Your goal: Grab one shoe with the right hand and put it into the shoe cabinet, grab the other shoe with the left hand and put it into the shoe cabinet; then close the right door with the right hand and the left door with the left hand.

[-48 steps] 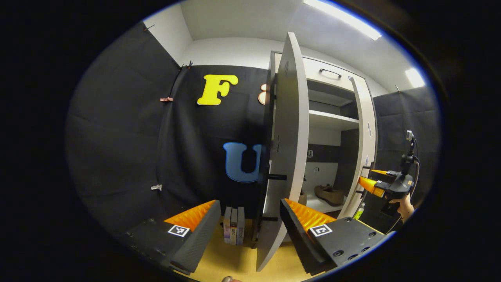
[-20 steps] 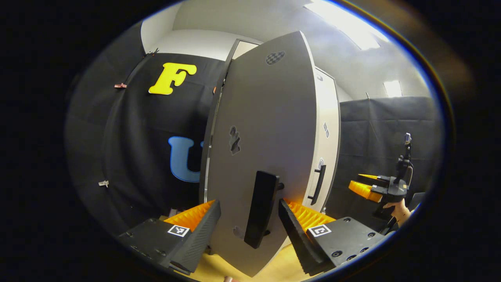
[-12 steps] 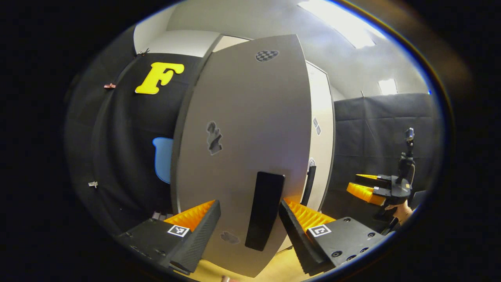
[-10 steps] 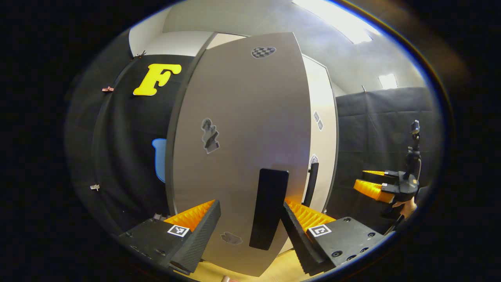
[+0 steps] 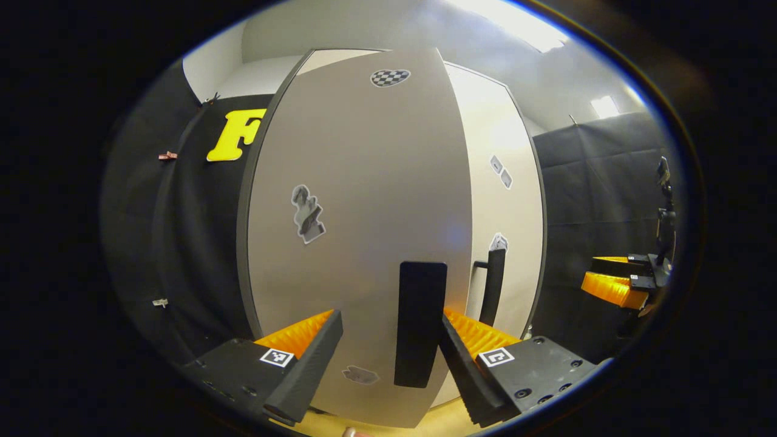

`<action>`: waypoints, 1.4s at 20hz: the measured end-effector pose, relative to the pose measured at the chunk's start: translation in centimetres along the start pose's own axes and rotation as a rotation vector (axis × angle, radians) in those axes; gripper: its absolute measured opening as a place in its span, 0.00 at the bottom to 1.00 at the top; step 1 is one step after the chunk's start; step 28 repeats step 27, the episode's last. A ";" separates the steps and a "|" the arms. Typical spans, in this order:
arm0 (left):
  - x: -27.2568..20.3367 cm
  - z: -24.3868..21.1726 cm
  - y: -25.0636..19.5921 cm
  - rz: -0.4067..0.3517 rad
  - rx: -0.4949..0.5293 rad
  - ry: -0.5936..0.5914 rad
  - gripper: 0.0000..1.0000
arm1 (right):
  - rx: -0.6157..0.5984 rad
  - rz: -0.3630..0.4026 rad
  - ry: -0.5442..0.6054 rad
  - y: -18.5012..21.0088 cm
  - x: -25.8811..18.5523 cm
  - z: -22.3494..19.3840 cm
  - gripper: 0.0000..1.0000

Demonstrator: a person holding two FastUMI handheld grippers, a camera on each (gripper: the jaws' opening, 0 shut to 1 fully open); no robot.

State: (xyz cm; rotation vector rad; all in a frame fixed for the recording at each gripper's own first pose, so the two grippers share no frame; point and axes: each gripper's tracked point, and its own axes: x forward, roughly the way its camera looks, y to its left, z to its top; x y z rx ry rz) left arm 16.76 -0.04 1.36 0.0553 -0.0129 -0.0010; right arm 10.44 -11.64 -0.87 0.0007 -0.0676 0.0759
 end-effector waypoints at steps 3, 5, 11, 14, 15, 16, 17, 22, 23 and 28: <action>-2.7 0.5 0.5 0.034 0.002 0.006 0.96 | 0.002 0.022 -0.002 1.1 -0.1 0.2 0.98; -4.5 1.3 0.2 0.025 -0.018 -0.004 1.00 | 0.008 0.033 -0.003 1.7 -0.3 0.2 0.97; -8.7 2.9 1.7 0.051 -0.005 -0.024 0.99 | 0.020 0.053 0.016 4.3 -1.2 0.2 0.97; -10.6 3.1 2.4 0.043 -0.021 -0.031 0.99 | 0.014 0.059 0.019 5.6 -1.8 0.5 0.98; -10.9 3.1 2.6 0.041 -0.025 -0.031 0.99 | 0.010 0.058 0.020 6.0 -2.1 0.6 0.98; -11.3 2.9 2.8 0.037 -0.026 -0.028 0.99 | 0.007 0.058 0.021 6.3 -2.3 0.7 0.97; -11.5 2.8 2.9 0.036 -0.023 -0.024 0.99 | 0.007 0.058 0.022 6.6 -2.5 0.8 0.98; -12.3 3.2 2.9 0.019 -0.022 -0.030 0.99 | 0.007 0.053 0.027 7.5 -3.5 1.1 0.98; -12.3 3.3 2.9 0.015 -0.025 -0.033 0.99 | 0.009 0.053 0.026 7.5 -3.6 1.2 0.98; -12.3 3.2 3.2 0.027 -0.021 -0.034 0.99 | 0.014 0.046 0.023 7.3 -3.7 1.5 0.98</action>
